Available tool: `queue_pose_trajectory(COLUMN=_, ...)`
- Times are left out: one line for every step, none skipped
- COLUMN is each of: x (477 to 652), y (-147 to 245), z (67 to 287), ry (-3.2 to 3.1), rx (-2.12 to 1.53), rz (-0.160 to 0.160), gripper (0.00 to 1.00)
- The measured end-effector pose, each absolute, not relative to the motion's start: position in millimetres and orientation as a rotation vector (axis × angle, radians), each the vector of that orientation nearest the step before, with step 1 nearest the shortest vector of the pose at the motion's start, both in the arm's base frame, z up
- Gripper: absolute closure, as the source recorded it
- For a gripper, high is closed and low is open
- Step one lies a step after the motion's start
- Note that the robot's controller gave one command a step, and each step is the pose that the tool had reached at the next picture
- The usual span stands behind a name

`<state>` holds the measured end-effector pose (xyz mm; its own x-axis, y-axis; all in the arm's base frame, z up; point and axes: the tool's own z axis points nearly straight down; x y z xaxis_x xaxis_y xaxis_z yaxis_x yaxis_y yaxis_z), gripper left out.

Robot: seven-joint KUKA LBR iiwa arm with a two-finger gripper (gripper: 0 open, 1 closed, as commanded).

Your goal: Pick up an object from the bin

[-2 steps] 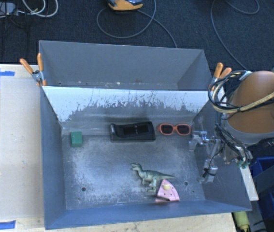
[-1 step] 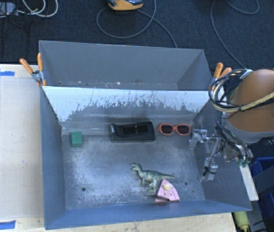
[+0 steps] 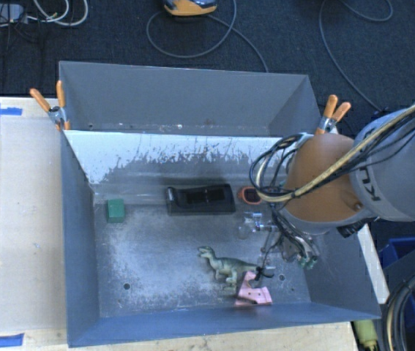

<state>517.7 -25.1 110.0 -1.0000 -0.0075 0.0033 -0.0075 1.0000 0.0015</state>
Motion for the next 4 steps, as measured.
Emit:
queue_pose_trajectory(x=512.3, y=-3.1, z=77.6, ry=-3.133, rx=-0.045, rz=-0.004, gripper=0.0)
queue_pose_trajectory(x=500.0, y=7.1, z=96.2, ry=-3.115, rx=-0.341, rz=-0.002, gripper=0.0)
queue_pose_trajectory(x=486.9, y=27.4, z=75.0, ry=-3.127, rx=-0.251, rz=-0.004, gripper=0.0)
queue_pose_trajectory(x=486.3, y=35.1, z=68.8, ry=-3.12, rx=-0.263, rz=-0.001, gripper=1.0)
